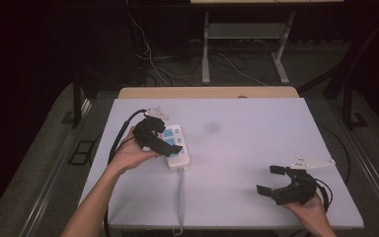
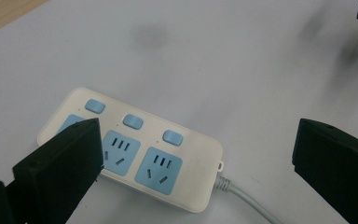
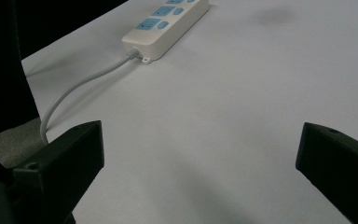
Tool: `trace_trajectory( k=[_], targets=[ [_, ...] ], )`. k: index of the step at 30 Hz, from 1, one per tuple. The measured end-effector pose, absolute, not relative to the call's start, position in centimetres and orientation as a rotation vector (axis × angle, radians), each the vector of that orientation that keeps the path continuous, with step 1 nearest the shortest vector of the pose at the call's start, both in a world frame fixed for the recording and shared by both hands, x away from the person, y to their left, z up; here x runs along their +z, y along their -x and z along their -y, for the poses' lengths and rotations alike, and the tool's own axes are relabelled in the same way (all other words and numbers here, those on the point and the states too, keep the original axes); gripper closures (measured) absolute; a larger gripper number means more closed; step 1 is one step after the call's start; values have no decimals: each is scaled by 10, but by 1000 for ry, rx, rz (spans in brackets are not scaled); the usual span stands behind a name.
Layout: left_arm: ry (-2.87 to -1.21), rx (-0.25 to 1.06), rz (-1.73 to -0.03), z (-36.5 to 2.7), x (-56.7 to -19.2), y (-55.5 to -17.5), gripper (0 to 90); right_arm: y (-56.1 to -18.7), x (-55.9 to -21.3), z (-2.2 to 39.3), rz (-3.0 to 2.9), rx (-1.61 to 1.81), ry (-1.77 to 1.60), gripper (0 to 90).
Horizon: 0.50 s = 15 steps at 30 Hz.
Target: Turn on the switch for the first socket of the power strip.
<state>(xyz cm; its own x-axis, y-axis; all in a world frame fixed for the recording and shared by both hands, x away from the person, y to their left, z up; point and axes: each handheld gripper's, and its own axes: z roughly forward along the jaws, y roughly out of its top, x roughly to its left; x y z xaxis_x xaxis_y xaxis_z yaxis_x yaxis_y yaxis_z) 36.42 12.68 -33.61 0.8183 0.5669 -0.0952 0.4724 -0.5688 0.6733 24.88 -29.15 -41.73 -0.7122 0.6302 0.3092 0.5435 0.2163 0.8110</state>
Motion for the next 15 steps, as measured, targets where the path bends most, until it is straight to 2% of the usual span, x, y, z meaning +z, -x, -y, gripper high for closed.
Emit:
trace_trajectory(
  k=[8,15],
  targets=[
    [-2302,159,-748,-119,-337,-371,42,-249,-417,293,-2379,1532,-1154,6],
    [-2317,158,-732,-116,-342,-376,139,-249,-418,293,-2380,1532,-1153,6]
  ],
)
